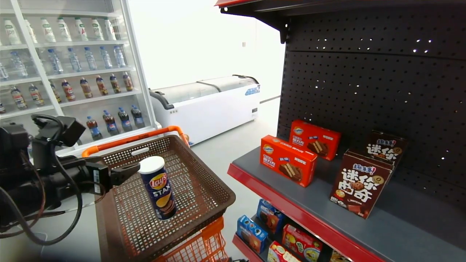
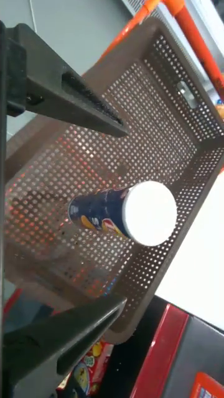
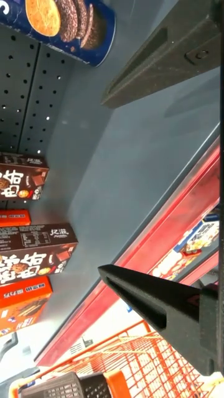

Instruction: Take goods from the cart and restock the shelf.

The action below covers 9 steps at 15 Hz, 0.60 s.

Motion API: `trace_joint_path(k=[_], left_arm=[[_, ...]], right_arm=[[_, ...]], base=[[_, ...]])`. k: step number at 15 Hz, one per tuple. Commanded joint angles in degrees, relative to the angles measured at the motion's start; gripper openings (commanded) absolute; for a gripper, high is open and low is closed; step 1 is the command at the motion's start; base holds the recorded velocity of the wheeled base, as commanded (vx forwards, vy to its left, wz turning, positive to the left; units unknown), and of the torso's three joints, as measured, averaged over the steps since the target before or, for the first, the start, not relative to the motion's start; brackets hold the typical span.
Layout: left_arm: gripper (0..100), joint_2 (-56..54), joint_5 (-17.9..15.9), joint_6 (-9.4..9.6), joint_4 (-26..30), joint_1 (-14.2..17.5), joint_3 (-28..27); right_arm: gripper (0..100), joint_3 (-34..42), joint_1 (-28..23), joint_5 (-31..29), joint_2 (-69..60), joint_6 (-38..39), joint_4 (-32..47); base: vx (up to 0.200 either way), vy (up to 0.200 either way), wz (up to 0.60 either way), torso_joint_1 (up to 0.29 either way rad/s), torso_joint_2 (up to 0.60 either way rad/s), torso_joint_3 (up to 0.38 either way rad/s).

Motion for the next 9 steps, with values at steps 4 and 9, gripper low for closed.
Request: trace_joint_path(k=[4, 9], left_arm=[[100, 15.8, -3.6, -0.16, -10.8, 0.5, 1.8], [100, 27.0, -3.7, -0.08, -24.6, 0.0, 1.8]], right_arm=[[100, 0.0, 0.0, 0.0, 0.0, 0.0, 0.0], [100, 0.0, 0.0, 0.0, 0.0, 0.0, 0.0]], base=[[0.0, 0.0, 0.0, 0.0, 0.0, 0.0], [0.0, 0.0, 0.0, 0.0, 0.0, 0.0]])
